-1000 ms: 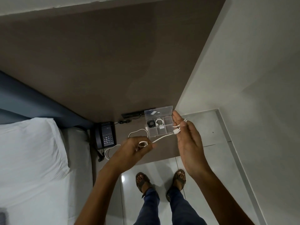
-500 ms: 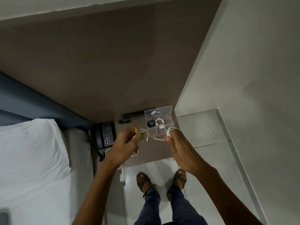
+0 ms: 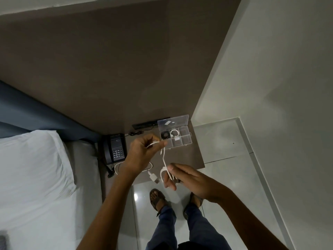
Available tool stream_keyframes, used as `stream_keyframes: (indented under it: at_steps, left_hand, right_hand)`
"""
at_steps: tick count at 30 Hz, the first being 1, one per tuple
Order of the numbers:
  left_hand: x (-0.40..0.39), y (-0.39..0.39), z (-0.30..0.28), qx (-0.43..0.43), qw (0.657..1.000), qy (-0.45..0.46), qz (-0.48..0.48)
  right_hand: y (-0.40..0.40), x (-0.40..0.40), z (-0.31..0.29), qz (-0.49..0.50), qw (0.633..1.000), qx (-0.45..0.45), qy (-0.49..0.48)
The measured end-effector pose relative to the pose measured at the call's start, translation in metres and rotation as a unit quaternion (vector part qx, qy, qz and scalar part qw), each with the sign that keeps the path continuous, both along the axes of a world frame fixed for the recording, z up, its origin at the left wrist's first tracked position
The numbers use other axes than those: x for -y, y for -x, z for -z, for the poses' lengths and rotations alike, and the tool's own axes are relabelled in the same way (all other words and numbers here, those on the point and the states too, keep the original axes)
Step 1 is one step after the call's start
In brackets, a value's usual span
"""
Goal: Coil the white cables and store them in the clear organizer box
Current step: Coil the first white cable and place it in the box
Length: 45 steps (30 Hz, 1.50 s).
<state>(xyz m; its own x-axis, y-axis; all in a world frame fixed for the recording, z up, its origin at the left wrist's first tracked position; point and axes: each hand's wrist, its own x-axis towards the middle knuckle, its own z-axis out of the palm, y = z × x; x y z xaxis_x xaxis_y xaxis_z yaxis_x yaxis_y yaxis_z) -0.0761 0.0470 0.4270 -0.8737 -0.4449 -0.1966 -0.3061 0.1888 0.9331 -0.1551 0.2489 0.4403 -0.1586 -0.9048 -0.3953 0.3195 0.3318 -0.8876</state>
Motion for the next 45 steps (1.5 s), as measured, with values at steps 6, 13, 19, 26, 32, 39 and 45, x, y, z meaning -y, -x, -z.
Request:
stream_keyframes:
  at_steps: [6,13,19,26,32,39,45]
  left_hand:
    - [-0.012,-0.011,0.008,0.006,0.996,-0.078,-0.039]
    - [-0.036,-0.021,0.005,0.061,0.984,-0.098,0.134]
    - [-0.022,-0.017,-0.004,0.111,0.966,-0.015,0.231]
    - [0.004,-0.018,-0.012,0.101,0.970,0.020,0.219]
    - [-0.002,-0.014,-0.010,0.030,0.989,-0.040,0.138]
    - [-0.029,-0.028,0.002,-0.014,0.985,-0.170,-0.016]
    - [-0.041,-0.032,0.003,0.012,0.953,-0.299,-0.036]
  right_hand:
    - [0.006,0.008,-0.001,0.311,0.865,0.385,0.087]
    - [0.015,0.020,0.016,0.367,0.893,0.247,0.081]
    - [0.002,0.019,0.024,0.213,0.942,-0.255,-0.039]
    - [0.009,0.008,0.034,0.059,0.959,-0.257,-0.100]
    - [-0.002,0.007,0.024,0.138,0.987,0.067,-0.040]
    - [-0.002,0.012,0.010,0.289,0.849,0.441,0.020]
    - [0.000,0.019,0.009,0.295,0.874,0.383,0.046]
